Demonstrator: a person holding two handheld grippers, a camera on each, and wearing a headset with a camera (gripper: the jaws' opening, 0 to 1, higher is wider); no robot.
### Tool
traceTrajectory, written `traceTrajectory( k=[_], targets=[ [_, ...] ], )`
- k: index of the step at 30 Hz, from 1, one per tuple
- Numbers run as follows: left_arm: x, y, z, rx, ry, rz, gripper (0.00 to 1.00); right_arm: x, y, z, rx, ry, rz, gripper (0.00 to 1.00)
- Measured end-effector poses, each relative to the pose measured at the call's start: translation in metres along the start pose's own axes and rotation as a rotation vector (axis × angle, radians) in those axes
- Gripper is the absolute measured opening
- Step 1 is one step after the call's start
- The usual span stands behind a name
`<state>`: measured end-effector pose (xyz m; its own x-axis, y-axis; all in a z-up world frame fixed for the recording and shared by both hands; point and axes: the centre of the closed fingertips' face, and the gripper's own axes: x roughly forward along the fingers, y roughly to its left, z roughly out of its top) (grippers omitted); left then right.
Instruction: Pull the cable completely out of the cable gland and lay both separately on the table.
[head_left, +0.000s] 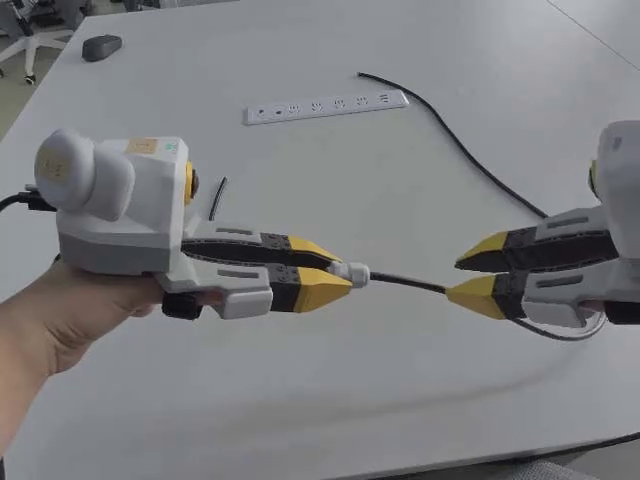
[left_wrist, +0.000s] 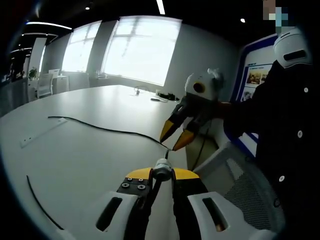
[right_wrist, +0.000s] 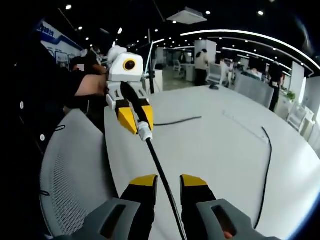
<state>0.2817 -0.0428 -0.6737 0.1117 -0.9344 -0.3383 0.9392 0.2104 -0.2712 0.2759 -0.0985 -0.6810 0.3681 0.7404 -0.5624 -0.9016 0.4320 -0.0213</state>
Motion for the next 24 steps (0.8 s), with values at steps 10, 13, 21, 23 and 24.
traceTrajectory(
  k=[10,13,21,23,24],
  targets=[
    [0.0,-0.004,0.0,0.011,0.0,-0.003,0.15,0.019,0.02,0.024,-0.085,-0.013,0.071,0.08],
    [0.0,-0.005,0.001,0.01,-0.004,-0.004,0.15,0.024,0.021,0.026,-0.091,-0.014,0.084,0.06],
    [0.0,-0.007,0.002,0.013,-0.007,-0.011,0.15,0.031,0.025,0.023,-0.127,0.012,0.1,0.02],
    [0.0,-0.007,0.002,0.014,-0.007,-0.01,0.15,0.032,0.024,0.021,-0.13,0.012,0.096,0.01],
    [0.0,-0.007,0.003,0.013,-0.007,-0.011,0.15,0.031,0.024,0.021,-0.132,0.012,0.097,0.01]
  ],
)
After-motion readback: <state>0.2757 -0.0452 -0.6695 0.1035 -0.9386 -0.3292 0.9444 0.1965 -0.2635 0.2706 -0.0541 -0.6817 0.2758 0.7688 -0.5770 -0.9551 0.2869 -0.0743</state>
